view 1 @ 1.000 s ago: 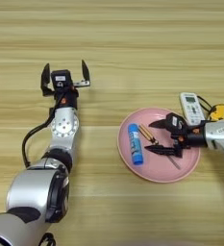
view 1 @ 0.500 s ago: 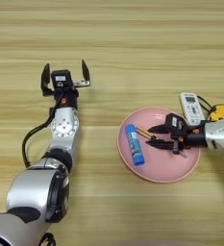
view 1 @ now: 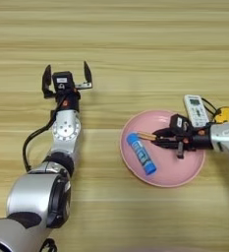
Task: Move the objects on the table
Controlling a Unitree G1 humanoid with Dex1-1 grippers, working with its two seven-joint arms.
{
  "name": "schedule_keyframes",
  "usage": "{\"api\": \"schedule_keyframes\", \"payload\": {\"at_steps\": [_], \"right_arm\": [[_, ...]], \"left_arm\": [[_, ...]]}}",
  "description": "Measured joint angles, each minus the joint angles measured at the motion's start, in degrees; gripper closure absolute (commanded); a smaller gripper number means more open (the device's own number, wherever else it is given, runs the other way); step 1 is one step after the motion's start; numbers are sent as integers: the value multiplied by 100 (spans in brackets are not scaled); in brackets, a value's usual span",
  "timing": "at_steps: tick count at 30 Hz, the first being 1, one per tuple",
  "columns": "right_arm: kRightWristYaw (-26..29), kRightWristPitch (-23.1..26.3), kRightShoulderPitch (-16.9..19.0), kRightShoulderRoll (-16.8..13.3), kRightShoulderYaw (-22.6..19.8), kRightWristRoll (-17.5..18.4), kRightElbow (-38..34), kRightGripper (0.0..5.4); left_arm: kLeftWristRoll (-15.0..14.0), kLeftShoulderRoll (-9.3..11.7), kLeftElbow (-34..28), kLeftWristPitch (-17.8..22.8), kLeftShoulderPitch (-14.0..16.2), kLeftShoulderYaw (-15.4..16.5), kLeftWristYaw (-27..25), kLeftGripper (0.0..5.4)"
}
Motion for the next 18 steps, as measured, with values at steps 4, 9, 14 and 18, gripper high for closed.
{"api": "schedule_keyframes", "payload": {"at_steps": [4, 9, 14, 18], "right_arm": [[-48, 169, 1, 4, -225, 208, -380, 453], [-182, 447, 17, 46, -689, 791, -1137, 453], [-407, 724, 263, 124, -907, 1161, -1853, 453], [-580, 964, 446, 138, -1153, 1533, -2424, 453]], "left_arm": [[-8, 6, -15, -45, 21, 15, -36, 0], [-17, 58, -105, -113, 134, 44, -150, 0], [-38, 123, -212, -215, 247, 91, -243, 0], [-83, 138, -375, -318, 336, 114, -341, 0]]}}
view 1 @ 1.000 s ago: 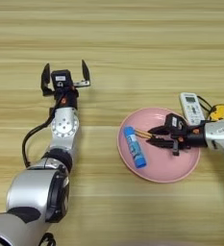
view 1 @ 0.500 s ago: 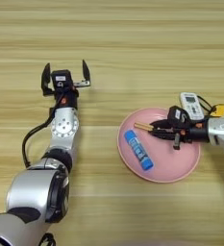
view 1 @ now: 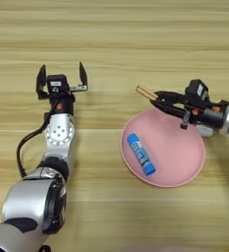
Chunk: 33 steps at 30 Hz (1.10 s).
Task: Move the objects on the table
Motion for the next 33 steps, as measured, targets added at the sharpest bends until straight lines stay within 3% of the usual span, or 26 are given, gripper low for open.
{"api": "schedule_keyframes", "payload": {"at_steps": [12, 22, 27, 31, 33], "right_arm": [[-252, 378, 578, -155, -210, 362, -876, 454], [-396, 260, 930, -52, -209, 390, -878, 454], [-738, 145, 1174, 135, -179, 329, -1063, 454], [-1050, 10, 1447, 326, 9, 132, -1150, 454], [-1158, -30, 1593, 360, 67, 74, -1251, 454]], "left_arm": [[-160, 96, -517, -108, 362, 8, -325, 0], [-152, 203, -986, -181, 674, -174, -741, 0], [-341, 135, -2125, -74, 1245, -564, -1450, 0], [-560, -13, -3444, 467, 1830, -1117, -2071, 0], [-663, 9, -4145, 832, 2154, -1402, -2422, 0]]}}
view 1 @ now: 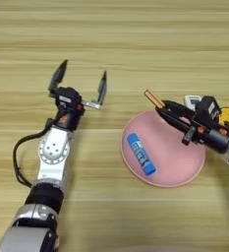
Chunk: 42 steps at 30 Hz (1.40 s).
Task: Move the objects on the table
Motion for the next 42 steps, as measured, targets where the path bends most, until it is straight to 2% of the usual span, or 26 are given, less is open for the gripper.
{"api": "schedule_keyframes", "payload": {"at_steps": [2, 5, 7, 9, 16, 22, 24, 27, 30, 37, 42], "right_arm": [[-55, -52, 108, 40, 80, -7, -116, 454], [-164, -57, 196, 63, 152, -30, -215, 454], [-199, -57, 226, 68, 191, -43, -265, 454], [-230, -57, 231, 69, 221, -74, -310, 454], [-310, -81, 246, 74, 305, -110, -356, 454], [-318, -351, 245, 70, 337, -261, -355, 454], [-316, -534, 246, 63, 390, -429, -309, 454], [-297, -702, 247, 62, 436, -508, -255, 454], [-273, -921, 248, 64, 520, -582, -240, 454], [-261, -1415, 251, 64, 630, -722, -84, 454], [-184, -1609, 252, 71, 674, -694, -74, 454]], "left_arm": [[-166, 68, -573, 376, 333, -284, -389, 0], [-292, 348, -1241, 812, 740, -682, -1009, 0], [-535, 544, -1628, 1077, 1017, -919, -1498, 0], [-838, 638, -1859, 1329, 1185, -1021, -1801, 0], [-1636, 699, -2428, 2154, 1383, -1021, -2364, 0], [-2271, 678, -2840, 2790, 1511, -938, -2662, 0], [-2684, 644, -3051, 3174, 1561, -894, -2777, 0], [-2973, 639, -3275, 3511, 1565, -865, -2904, 0], [-3131, 626, -3371, 3781, 1587, -850, -3000, 0], [-3144, 500, -3450, 4009, 1646, -848, -3137, 0], [-3095, 423, -3449, 4008, 1701, -854, -3240, 53]]}}
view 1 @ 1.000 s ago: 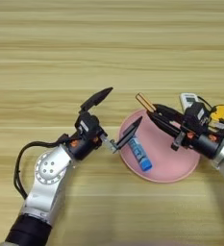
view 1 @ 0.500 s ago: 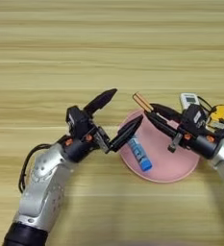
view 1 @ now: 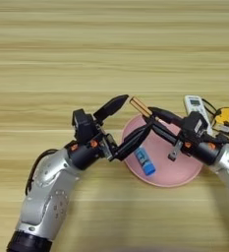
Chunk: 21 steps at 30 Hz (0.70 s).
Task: Move the objects on the table
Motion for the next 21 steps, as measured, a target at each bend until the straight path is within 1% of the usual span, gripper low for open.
{"api": "schedule_keyframes", "payload": {"at_steps": [7, 12, 13, 21], "right_arm": [[40, -101, 7, 0, 81, 18, -17, 454], [102, -148, 53, -12, 81, 99, -16, 454], [119, -174, 58, -18, 79, 105, -16, 454], [165, -241, 101, -36, 80, 131, -16, 454]], "left_arm": [[41, -55, 4, -64, 49, -8, -62, 122], [60, -91, 23, -112, 71, -2, -64, 161], [60, -98, 25, -122, 72, -1, -66, 178], [60, -135, 40, -146, 73, 21, -69, 252]]}}
